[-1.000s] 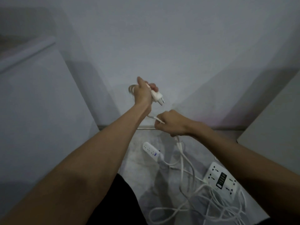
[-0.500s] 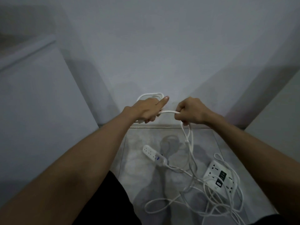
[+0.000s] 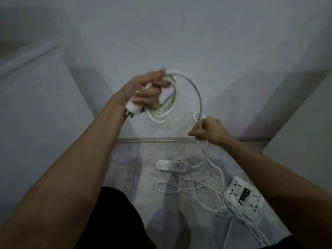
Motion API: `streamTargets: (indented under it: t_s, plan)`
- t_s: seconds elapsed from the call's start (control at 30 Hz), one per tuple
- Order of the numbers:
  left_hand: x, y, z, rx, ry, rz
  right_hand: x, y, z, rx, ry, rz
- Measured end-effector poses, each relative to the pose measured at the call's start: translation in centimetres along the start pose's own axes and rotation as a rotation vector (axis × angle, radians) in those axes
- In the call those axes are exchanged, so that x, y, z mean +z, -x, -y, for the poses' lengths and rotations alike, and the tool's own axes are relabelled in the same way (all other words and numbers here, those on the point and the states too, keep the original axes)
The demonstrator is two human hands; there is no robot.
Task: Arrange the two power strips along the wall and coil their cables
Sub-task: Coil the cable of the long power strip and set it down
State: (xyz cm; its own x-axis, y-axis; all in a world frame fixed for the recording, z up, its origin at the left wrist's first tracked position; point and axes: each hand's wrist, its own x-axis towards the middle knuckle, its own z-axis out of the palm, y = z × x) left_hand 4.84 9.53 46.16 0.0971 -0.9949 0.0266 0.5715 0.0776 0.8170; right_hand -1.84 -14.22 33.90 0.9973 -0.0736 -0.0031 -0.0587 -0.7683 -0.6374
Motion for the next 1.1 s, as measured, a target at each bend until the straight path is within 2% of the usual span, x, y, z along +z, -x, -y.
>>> streamTargets:
  t_s: [0.07, 0.13, 0.2, 0.27, 0.37, 0.5, 0.63, 0.7, 0.73, 0.8, 0.87, 0.93, 1.1]
  plan:
    - [0.1, -0.5, -0.7, 0.219, 0.202, 0.060, 0.4, 0.3, -0.6, 0.013, -0.055, 0.042]
    - [-0.2, -1.0, -0.9, 0.441, 0.354, 0.005, 0.8, 0.4, -0.6, -0.017, -0.067, 0.073]
    - [-0.8, -1.9, -0.5, 0.706, 0.518, -0.153, 1.6, 0.6, -0.1, -0.043, -0.094, 0.087]
    - [-2.1, -2.5, -0.1, 0.962, 0.623, -0.437, 2.6, 0.9, 0.4, -0.068, -0.088, 0.102]
    - [-3.2, -3.1, 0.3, 1.068, 0.615, -0.788, 4.2, 1.3, -0.1, -0.186, 0.169, 0.200]
    - [-3.8, -3.2, 1.2, 1.104, 0.547, -0.921, 3.7, 1.8, 0.9, -0.269, 0.426, 0.261]
    - [-4.8, -4.0, 2.2, 0.997, 0.438, -1.164, 1.7, 2.6, 3.6, -0.467, 0.554, 0.184]
    - [-5.0, -4.7, 3.3, 0.907, 0.272, -1.317, 0.8, 2.8, 4.8, -0.530, 0.569, 0.117]
    - [-5.0, -5.0, 3.9, 0.819, 0.089, -1.393, 0.4, 2.9, 5.3, -0.552, 0.570, 0.072]
    - [-4.6, -5.2, 5.5, 0.489, -0.495, -1.480, -0.4, 2.8, 6.2, -0.590, 0.581, -0.001]
    - [-4.1, -4.8, 7.1, 0.254, -0.964, -1.360, -1.2, 2.6, 6.6, -0.613, 0.603, -0.047]
    - [-4.3, -3.8, 7.8, 0.120, -1.194, -1.238, -1.6, 2.4, 6.3, -0.593, 0.630, -0.050]
    - [-2.0, -2.4, 6.6, -0.216, -1.225, -0.935, -2.8, 1.3, 4.4, -0.461, 0.534, -0.088]
